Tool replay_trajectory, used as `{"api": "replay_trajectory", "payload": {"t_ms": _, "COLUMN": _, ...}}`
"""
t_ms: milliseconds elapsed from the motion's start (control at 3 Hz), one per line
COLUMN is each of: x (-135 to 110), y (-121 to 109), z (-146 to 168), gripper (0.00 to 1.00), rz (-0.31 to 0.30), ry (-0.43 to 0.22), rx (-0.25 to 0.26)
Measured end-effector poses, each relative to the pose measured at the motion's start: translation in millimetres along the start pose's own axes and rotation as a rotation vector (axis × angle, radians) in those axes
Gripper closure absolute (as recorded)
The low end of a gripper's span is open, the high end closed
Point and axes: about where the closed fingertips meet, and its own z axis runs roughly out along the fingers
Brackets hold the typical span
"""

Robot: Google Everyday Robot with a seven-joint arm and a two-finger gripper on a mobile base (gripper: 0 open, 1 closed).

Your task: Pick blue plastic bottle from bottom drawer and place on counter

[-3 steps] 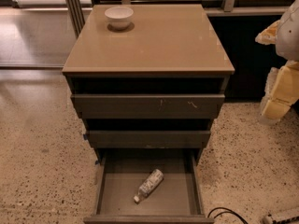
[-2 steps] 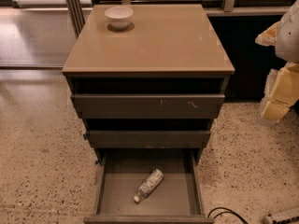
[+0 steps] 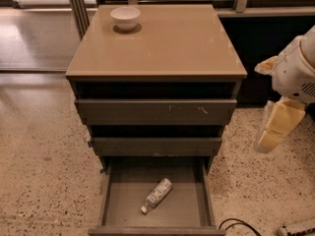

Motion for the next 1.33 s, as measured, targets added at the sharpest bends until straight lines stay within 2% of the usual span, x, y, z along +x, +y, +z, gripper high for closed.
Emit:
{"api": "replay_trajectory", "payload": {"t_ms": 667, "x": -1, "y": 30, "z": 70, "gripper": 0.00, "rz": -0.044, "ry": -0.044, "rx": -0.017}}
{"api": "replay_trajectory", "payload": {"t_ms": 1000, "x": 4, "y": 53, "z": 103, "gripper": 0.00, "rz": -0.052, "ry": -0.066, "rx": -0.051}}
{"api": "replay_trajectory", "payload": {"t_ms": 1333, "x": 4, "y": 53, "z": 103, "gripper": 0.00, "rz": -0.052, "ry": -0.066, "rx": -0.051}}
